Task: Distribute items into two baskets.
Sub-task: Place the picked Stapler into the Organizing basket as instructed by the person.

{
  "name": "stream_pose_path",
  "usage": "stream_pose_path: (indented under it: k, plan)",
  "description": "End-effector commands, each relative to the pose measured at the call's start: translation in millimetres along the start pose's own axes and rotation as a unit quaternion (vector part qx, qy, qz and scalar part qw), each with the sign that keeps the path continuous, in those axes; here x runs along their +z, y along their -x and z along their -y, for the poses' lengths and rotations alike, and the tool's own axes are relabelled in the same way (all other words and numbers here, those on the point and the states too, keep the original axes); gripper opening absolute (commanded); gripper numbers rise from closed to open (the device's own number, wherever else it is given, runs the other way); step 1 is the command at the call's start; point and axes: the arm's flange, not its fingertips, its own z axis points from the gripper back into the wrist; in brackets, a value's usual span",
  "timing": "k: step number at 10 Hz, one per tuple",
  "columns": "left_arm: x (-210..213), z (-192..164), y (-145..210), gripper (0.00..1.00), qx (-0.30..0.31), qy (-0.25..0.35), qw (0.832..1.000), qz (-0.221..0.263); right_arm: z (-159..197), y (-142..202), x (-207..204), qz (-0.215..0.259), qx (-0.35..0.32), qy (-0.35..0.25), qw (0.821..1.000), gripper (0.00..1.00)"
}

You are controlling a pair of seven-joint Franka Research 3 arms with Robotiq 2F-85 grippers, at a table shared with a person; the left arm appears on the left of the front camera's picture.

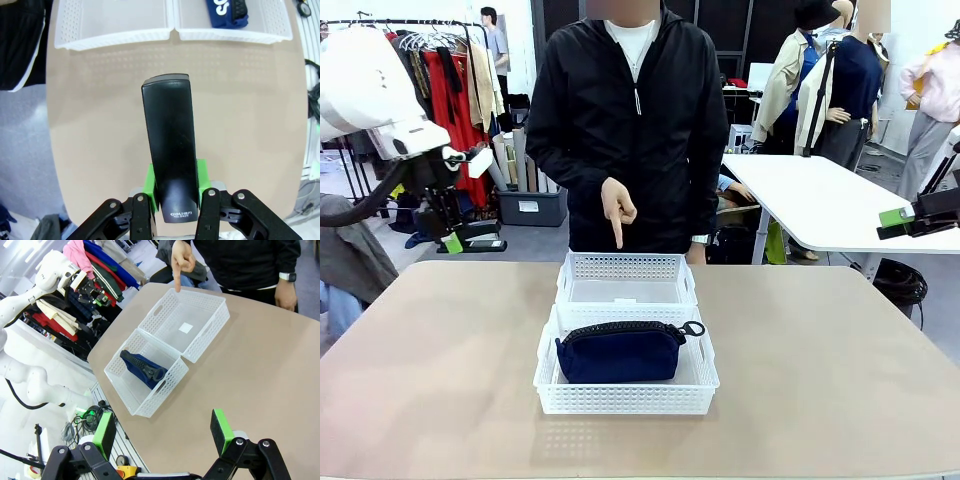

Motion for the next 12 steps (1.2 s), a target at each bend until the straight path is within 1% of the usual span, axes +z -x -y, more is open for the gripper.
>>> stream_pose_path:
  k: [1,4,7,9,12]
  plan:
    - [0,-16,-7,0.11,-0.008,0.005,1.0,0.019,-1,1,0,0.001,0.0,-0.001,1.0,1.0]
    - [-8,-33,-12,0.11,-0.019,-0.004,0.999,0.046,-1,1,0,0.001,0.0,-0.001,1.0,1.0]
    - [-20,-52,-20,0.11,-0.024,0.001,0.998,0.056,-1,1,0,0.001,0.0,-0.001,1.0,1.0]
    - [-28,-57,-27,0.11,-0.034,0.002,0.997,0.066,-1,1,0,0.001,0.0,-0.001,1.0,1.0]
    - [-46,-61,-51,0.11,-0.053,0.011,0.997,0.059,-1,1,0,0.001,0.0,-0.001,1.0,1.0]
